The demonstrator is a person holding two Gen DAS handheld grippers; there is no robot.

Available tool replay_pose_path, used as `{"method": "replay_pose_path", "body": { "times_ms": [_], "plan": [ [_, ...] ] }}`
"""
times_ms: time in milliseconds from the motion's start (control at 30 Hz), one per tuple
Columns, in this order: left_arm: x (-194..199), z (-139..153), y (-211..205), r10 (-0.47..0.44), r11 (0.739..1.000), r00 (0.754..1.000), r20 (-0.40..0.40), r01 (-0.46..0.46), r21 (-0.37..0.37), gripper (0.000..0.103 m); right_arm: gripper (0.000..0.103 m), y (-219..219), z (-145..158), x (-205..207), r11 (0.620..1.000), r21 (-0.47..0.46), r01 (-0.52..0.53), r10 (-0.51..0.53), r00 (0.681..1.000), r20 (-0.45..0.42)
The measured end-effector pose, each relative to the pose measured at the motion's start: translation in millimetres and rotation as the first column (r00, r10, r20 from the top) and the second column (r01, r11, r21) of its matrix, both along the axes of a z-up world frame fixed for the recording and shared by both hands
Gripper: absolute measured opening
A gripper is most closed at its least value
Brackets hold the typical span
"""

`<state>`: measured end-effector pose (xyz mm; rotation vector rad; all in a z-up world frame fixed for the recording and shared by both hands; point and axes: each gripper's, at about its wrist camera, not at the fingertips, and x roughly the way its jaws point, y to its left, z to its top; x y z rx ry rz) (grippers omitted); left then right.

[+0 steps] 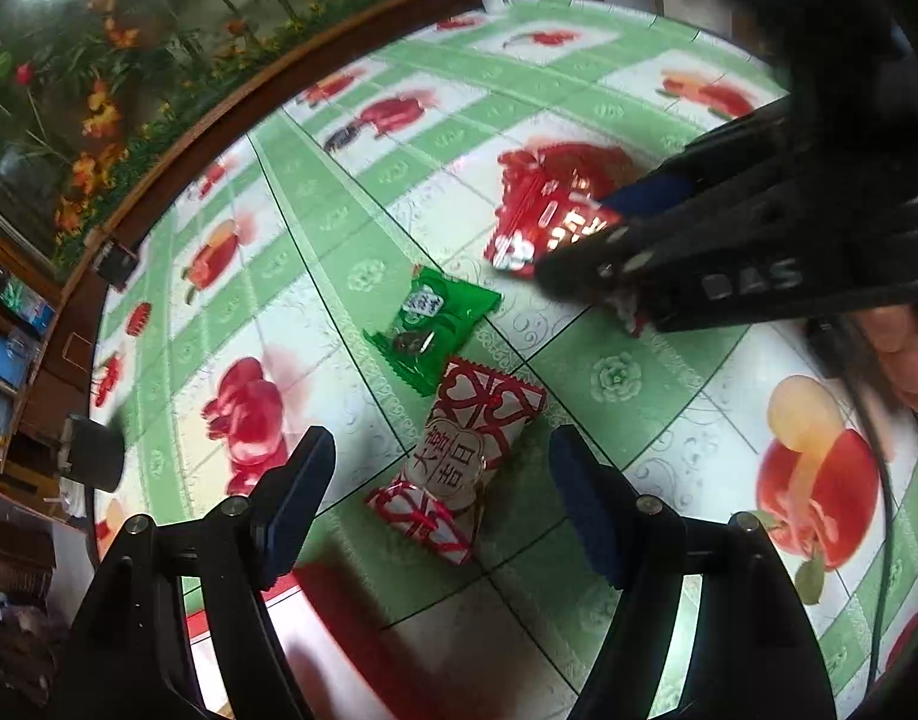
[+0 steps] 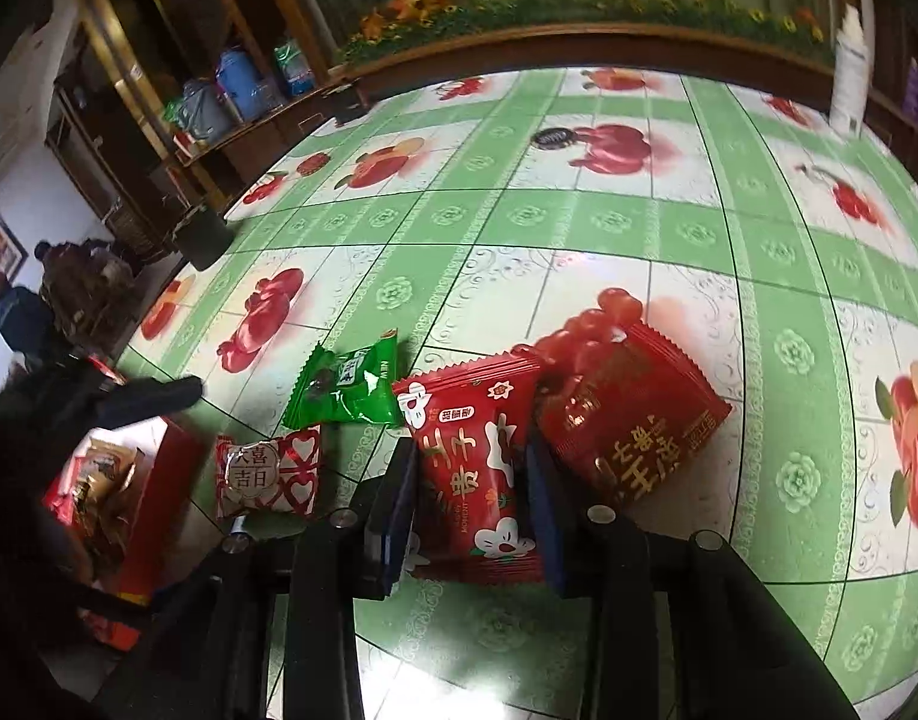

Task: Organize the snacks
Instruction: 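Grasp the heart-print packet with the left gripper while the right grasps the red cartoon packet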

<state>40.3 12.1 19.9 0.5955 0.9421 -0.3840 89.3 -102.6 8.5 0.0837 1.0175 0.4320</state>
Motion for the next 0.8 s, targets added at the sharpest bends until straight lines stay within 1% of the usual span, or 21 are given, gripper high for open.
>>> {"method": "replay_pose_path", "body": {
  "times_ms": [33,167,200,233,267,300,333,400,467,600,733,800],
  "plan": [
    [3.2,-4.0,0.9,0.006,1.0,1.0,-0.021,-0.006,-0.001,0.074,0.036,0.0,0.1,0.1,1.0,-0.001,0.001,-0.001,1.0,-0.002],
    [6.8,-4.4,4.8,0.007,0.999,0.999,-0.041,-0.009,-0.048,0.073,0.037,1.1,0.9,-0.5,1.0,-0.006,0.007,-0.007,1.0,-0.004],
    [7.4,-4.5,5.7,0.011,0.998,0.999,-0.047,-0.014,-0.059,0.069,0.037,1.0,1.0,-0.2,1.0,-0.005,0.009,-0.009,1.0,-0.005],
    [7.5,-4.8,6.7,0.011,0.996,0.998,-0.067,-0.017,-0.086,0.058,0.037,1.3,1.1,-0.1,1.0,-0.005,0.01,-0.01,1.0,-0.005],
    [7.0,-4.4,6.5,0.007,0.994,0.996,-0.084,-0.016,-0.106,0.052,0.037,1.5,1.2,0.0,1.0,-0.006,0.01,-0.01,1.0,-0.006],
    [5.7,-4.3,5.6,0.004,0.993,0.995,-0.098,-0.016,-0.121,0.044,0.037,1.6,1.3,0.1,1.0,-0.007,0.011,-0.011,1.0,-0.006],
    [2.8,-3.9,3.8,0.002,0.992,0.995,-0.099,-0.015,-0.122,0.037,0.037,1.4,1.2,0.0,1.0,-0.006,0.012,-0.012,1.0,-0.006],
    [-0.7,-3.5,0.5,-0.004,0.992,0.994,-0.105,-0.01,-0.129,0.026,0.037,1.7,1.3,-0.3,1.0,-0.006,0.015,-0.015,1.0,-0.009],
    [-4.4,-3.3,-2.6,0.013,0.992,0.994,-0.104,-0.026,-0.127,0.026,0.037,1.8,1.3,-0.3,1.0,-0.008,0.015,-0.015,1.0,-0.008],
    [-9.2,-2.7,-1.9,0.084,0.981,0.988,-0.131,-0.105,-0.162,0.025,0.037,2.1,1.6,-1.1,1.0,-0.016,0.016,-0.016,1.0,-0.012],
    [-21.8,-2.2,-4.1,0.168,0.966,0.975,-0.145,-0.192,-0.173,0.025,0.036,0.8,2.3,-2.0,1.0,-0.013,0.025,-0.025,0.999,-0.023],
    [-28.3,-1.9,-4.7,0.194,0.958,0.969,-0.152,-0.22,-0.185,0.025,0.036,0.9,2.5,-3.1,1.0,-0.013,0.028,-0.029,0.999,-0.025]
  ]
}}
